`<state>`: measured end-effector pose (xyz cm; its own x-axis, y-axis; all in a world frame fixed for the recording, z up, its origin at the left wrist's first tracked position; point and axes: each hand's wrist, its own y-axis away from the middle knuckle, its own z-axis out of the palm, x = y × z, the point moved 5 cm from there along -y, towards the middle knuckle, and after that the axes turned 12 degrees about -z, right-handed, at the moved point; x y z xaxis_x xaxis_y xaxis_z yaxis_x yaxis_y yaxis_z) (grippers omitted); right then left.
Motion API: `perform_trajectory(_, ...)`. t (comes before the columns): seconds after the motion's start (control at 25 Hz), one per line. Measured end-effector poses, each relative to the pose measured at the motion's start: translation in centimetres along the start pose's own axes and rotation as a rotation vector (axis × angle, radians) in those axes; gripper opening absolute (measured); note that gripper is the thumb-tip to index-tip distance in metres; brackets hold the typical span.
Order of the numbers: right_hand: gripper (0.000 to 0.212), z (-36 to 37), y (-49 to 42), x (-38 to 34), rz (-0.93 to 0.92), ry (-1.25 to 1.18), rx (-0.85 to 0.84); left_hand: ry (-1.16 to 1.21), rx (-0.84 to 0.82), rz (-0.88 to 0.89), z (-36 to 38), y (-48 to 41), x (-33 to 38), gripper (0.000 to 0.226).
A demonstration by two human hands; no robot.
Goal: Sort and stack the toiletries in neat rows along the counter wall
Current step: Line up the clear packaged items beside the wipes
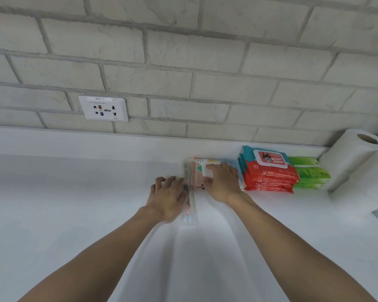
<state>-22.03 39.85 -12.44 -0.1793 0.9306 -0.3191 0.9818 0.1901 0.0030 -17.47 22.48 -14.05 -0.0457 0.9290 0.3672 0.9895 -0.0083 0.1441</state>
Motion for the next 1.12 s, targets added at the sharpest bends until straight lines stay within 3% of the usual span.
perform_trajectory(0.2,0.042,-0.8,1.3,-2.2,-0.061,0.016,0.008,0.033,0.008,-0.002,-1.0,1.7,-1.6,0.052)
perform_trajectory(0.4,0.014,-1.1,3.6,-7.5,-0.196,-0.128,0.045,0.025,0.040,-0.004,-3.2,4.4,-4.5,0.050)
perform_trajectory(0.6,0.027,-0.9,6.9,-13.0,-0.268,-0.277,0.074,0.030,0.111,0.004,-5.9,8.4,-7.9,0.046)
perform_trajectory(1.12,0.017,5.1,14.6,-30.1,-0.297,-0.530,0.016,0.005,0.157,0.060,-13.5,18.9,-23.3,0.035)
